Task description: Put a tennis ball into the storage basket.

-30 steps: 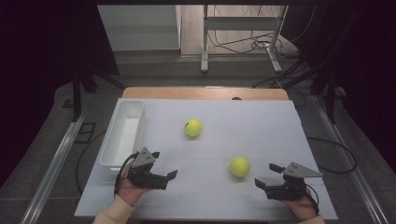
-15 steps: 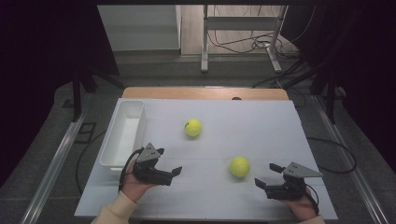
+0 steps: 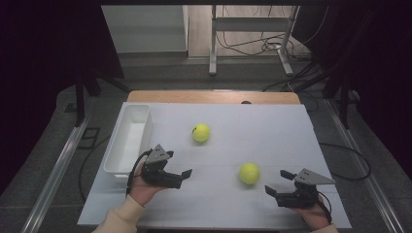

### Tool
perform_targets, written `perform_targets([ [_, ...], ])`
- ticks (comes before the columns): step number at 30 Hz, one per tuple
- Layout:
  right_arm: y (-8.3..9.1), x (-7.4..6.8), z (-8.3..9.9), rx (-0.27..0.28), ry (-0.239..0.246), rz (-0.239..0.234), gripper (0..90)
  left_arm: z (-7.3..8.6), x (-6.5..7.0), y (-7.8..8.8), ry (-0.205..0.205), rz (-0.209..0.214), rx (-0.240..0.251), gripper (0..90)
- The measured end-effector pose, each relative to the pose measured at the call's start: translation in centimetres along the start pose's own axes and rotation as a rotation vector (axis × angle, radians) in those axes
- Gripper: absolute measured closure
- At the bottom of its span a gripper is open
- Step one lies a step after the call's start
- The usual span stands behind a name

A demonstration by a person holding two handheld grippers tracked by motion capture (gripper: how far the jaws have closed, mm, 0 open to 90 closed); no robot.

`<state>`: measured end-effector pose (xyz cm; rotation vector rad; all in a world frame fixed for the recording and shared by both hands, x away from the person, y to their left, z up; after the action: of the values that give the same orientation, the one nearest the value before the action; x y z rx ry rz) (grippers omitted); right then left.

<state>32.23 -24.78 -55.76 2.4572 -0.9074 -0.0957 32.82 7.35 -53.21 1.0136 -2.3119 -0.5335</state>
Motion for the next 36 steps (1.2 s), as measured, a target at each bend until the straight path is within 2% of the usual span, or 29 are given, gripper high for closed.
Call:
perform_targets([
  [9, 0.0, 0.0, 0.1, -0.005, 0.003, -0.002, 12.8, -0.4, 0.0, -0.5, 0.006, 0.006, -0.008, 4.2],
  [24, 0.0, 0.0, 0.2, -0.010, 0.006, -0.002, 12.9, -1.9, -0.2, -1.4, 0.011, 0.004, -0.003, 4.5],
  [36, 0.1, 0.0, 0.3, -0.015, 0.006, 0.001, 13.1, -3.0, -0.2, -2.1, 0.001, 0.005, -0.007, 4.4],
])
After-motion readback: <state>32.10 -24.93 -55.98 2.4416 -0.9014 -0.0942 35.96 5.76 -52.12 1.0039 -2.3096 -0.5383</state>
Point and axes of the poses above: each handheld gripper's, and its own axes: y roughly backward along the jaws, z roughly out of its underside, x roughly to its right, the point moved 10 cm from there along -y, roughly forward along the jaws, and after that the axes turned 13 degrees about y, right-handed, at the moved point
